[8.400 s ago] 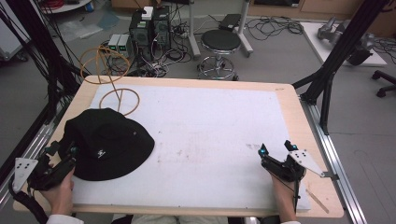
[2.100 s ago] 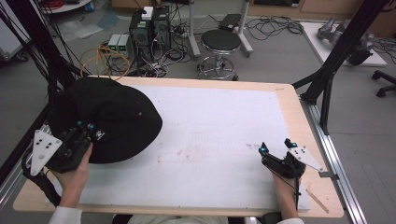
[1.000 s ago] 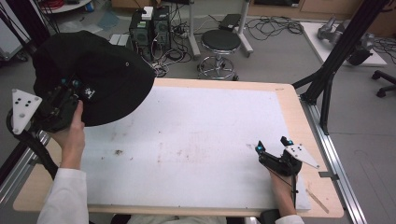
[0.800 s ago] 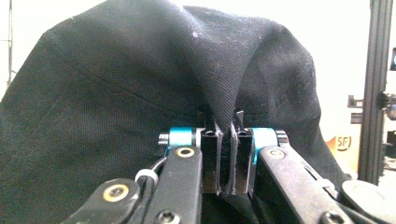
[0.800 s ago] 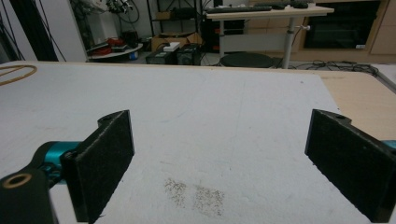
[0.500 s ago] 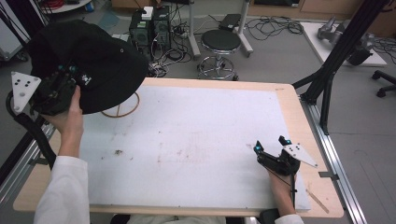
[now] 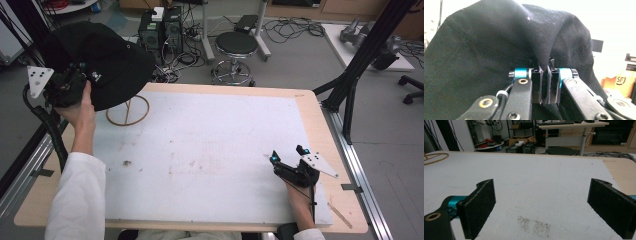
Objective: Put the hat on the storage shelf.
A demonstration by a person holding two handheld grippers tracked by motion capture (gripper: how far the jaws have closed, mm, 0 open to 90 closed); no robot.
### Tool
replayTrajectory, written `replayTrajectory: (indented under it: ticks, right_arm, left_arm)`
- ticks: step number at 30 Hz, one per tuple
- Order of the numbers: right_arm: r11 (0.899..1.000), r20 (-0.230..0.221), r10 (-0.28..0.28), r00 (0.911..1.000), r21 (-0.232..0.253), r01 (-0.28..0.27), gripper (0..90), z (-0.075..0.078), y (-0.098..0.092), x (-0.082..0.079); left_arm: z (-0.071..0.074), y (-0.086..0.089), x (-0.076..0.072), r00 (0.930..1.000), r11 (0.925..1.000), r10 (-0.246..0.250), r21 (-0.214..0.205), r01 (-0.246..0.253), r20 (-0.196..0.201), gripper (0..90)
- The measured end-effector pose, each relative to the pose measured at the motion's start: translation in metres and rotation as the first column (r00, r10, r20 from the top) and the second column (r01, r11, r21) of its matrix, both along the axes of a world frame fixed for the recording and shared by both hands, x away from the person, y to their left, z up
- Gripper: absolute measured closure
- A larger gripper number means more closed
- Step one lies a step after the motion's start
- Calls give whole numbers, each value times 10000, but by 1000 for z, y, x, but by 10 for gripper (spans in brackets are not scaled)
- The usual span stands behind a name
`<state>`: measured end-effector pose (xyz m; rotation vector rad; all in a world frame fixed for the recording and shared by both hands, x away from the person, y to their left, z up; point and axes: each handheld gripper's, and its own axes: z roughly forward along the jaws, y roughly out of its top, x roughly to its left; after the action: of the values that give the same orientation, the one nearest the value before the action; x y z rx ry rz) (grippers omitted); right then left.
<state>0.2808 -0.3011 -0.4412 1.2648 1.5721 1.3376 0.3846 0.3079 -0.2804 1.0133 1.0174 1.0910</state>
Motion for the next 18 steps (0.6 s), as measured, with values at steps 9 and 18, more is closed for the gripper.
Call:
replayTrajectory:
  ticks: [9, 18]
  right_arm:
    - [10000, 54, -74, 10000, -41, 74, 72, 0, -2, -2]
    - [10000, 31, -29, 10000, -7, 29, 72, 0, -2, -2]
  left_arm:
    - [9, 6, 21, 9994, 9998, 190, 115, -186, -303, 859]
    - [18, 2, 32, 9986, 9996, 84, 292, -69, -524, 858]
